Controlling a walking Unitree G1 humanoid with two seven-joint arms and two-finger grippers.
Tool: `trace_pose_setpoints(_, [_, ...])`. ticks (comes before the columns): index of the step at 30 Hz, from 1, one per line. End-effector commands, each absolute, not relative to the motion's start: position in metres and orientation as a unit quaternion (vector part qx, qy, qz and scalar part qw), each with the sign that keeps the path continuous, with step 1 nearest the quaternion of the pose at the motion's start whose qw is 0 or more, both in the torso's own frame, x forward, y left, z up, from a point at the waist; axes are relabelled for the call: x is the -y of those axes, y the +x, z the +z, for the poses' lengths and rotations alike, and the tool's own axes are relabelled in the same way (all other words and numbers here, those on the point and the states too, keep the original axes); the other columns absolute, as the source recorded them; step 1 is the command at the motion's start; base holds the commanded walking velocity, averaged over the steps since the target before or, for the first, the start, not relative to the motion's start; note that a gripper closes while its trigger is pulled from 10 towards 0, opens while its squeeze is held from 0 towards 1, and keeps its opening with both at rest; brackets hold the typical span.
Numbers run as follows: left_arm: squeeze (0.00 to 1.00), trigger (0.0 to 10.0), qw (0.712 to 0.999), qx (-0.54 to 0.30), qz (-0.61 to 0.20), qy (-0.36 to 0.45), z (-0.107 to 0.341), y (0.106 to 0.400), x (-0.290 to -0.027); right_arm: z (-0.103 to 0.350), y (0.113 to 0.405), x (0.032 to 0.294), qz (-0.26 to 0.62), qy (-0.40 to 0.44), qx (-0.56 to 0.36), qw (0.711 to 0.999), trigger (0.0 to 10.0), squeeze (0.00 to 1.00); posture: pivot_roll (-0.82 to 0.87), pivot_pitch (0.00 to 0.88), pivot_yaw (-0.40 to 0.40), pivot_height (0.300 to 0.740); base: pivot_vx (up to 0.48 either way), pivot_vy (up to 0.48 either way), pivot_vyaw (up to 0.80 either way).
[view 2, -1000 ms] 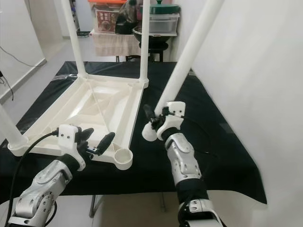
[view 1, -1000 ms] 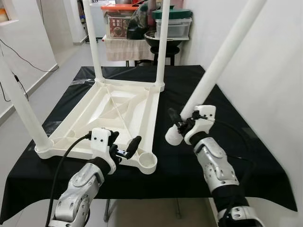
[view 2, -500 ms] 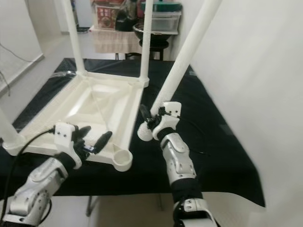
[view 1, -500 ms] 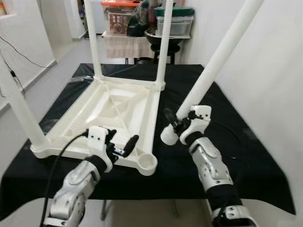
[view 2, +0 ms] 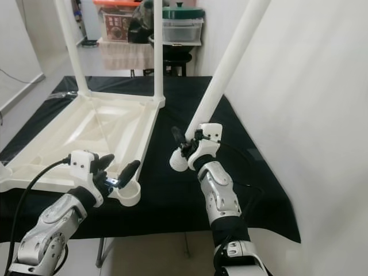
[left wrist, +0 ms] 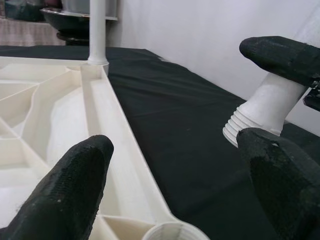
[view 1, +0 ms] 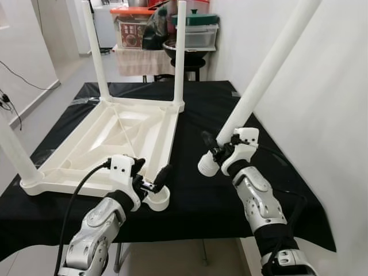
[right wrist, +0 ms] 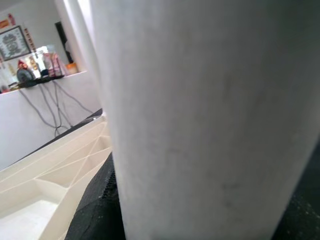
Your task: Building children table
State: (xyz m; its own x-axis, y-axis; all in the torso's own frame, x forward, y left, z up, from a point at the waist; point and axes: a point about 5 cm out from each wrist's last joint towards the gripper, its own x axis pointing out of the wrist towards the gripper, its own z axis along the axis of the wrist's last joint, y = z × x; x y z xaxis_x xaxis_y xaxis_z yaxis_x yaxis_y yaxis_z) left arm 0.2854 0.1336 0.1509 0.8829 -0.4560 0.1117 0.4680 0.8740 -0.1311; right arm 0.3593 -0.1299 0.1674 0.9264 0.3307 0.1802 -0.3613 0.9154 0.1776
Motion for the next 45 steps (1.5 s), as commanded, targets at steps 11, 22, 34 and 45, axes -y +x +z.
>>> trace_pose_setpoints(11, [0.00,10.0,0.967,0.034,-0.242,-0.069,0.1518,0.2850,-0.1348,0.1721,0.3597,0.1238,0.198,0.105,0.080,0.971,10.0,0.00,-0.08,0.000,-0.064,0.740,0.000,0.000,0.00])
trace_pose_setpoints(22, [0.00,10.0,0.966,0.031,-0.248,-0.060,0.1506,0.2851,-0.1341,0.1710,0.3603,0.1239,0.200,0.110,0.076,0.971,10.0,0.00,-0.08,0.000,-0.063,0.740,0.000,0.000,0.00])
trace_pose_setpoints(34, [0.00,10.0,0.966,0.028,-0.250,-0.063,0.1487,0.2841,-0.1334,0.1700,0.3594,0.1234,0.206,0.113,0.075,0.969,10.0,0.00,-0.08,0.000,-0.064,0.740,0.000,0.000,0.00])
trace_pose_setpoints(45, [0.00,10.0,0.965,0.026,-0.252,-0.067,0.1471,0.2836,-0.1327,0.1686,0.3588,0.1230,0.211,0.114,0.072,0.968,10.0,0.00,-0.08,0.000,-0.066,0.740,0.000,0.000,0.00])
